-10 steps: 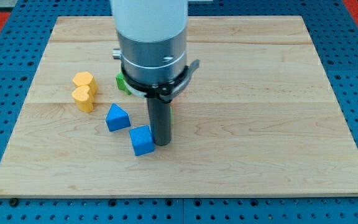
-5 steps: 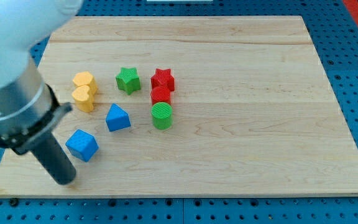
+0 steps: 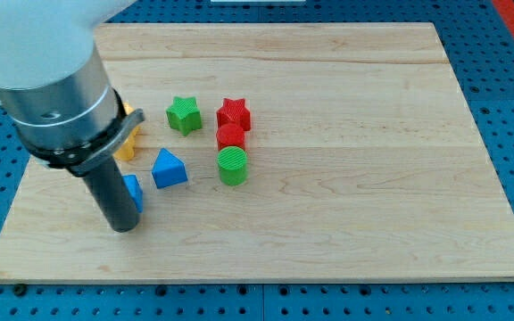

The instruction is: Push the blue cube below the yellow heart

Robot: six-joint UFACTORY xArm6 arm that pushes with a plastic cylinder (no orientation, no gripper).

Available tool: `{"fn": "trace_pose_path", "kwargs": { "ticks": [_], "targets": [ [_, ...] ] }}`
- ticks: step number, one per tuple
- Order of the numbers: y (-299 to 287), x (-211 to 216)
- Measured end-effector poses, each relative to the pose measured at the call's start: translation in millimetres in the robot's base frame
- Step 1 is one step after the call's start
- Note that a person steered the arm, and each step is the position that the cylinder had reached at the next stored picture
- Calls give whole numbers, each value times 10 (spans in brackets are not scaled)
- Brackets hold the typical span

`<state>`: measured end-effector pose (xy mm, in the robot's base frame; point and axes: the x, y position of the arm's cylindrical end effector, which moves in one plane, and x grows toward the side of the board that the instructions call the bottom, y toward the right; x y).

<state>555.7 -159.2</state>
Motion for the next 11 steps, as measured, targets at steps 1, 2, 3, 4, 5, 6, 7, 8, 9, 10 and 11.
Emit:
{"fn": "trace_pose_path", "kwargs": {
  "ticks": [1, 2, 3, 4, 5, 6, 7, 8, 9, 10, 11],
  "targets": [
    [-52, -46],
    [123, -137],
    [126, -165],
    [32, -166],
    [-25, -237],
    [-32, -327],
    [-33, -406],
    [-33, -412],
    [227, 3],
    [1024, -42],
    [1328, -117]
  ]
}}
